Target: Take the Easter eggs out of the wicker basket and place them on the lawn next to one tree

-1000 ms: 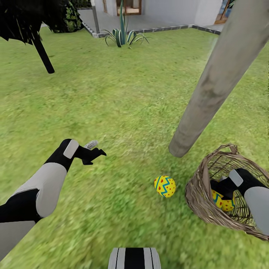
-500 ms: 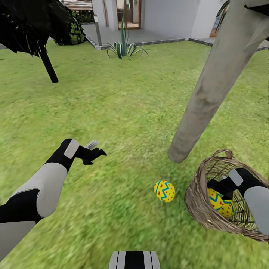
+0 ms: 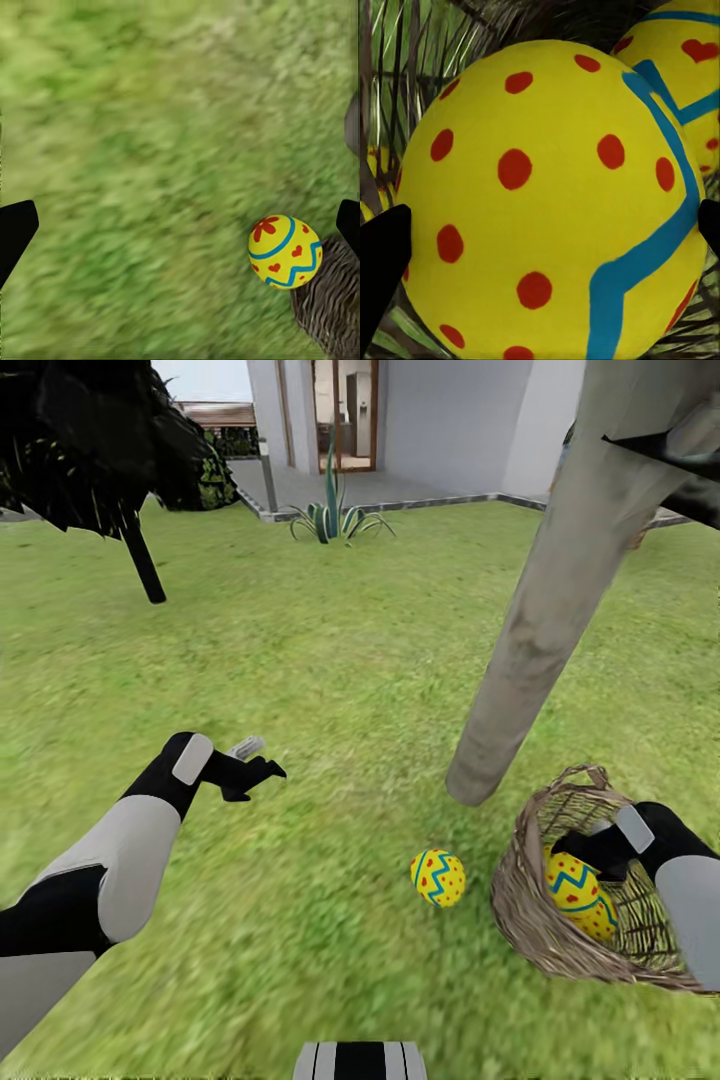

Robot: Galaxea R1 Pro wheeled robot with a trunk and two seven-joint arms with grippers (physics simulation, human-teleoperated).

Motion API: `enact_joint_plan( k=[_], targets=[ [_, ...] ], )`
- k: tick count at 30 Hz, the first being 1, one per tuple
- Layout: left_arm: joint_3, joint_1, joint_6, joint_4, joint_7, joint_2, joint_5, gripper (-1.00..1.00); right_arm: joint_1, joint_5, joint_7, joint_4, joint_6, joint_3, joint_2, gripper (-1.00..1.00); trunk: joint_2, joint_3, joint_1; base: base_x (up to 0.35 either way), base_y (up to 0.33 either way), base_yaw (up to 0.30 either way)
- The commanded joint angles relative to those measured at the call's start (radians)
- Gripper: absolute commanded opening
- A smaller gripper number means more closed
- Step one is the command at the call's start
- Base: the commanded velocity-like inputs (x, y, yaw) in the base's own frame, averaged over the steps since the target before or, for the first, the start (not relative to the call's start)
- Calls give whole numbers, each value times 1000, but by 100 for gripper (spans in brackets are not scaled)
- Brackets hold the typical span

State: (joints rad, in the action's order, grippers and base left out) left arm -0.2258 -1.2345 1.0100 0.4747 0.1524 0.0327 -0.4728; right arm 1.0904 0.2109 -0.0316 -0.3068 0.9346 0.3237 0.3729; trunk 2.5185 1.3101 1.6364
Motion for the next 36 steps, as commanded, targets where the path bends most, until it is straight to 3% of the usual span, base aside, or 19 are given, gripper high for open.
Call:
enact_joint_plan(
  k=[1,16,28,32,36],
  targets=[
    [-3,0,4,1,10,-1,-10,100,0,4,-4,-4,4,3,0,-100,0,-3,-1,-248,0,0],
    [-3,0,1,-37,10,0,-9,100,0,3,-4,-43,0,-3,-4,-100,-4,-61,-8,-163,0,0],
    [-4,0,-4,-50,10,7,-8,100,-3,3,1,-190,12,-3,-12,-100,-6,-108,-13,-107,0,0],
    [-4,0,-4,-50,10,7,-7,100,-39,3,1,-294,18,-3,-35,-100,-7,-123,-15,-301,0,0],
    [-4,0,-6,-50,10,9,-7,100,-131,0,-4,-522,81,-3,-88,-100,-8,-127,-15,-224,0,0]
  ],
)
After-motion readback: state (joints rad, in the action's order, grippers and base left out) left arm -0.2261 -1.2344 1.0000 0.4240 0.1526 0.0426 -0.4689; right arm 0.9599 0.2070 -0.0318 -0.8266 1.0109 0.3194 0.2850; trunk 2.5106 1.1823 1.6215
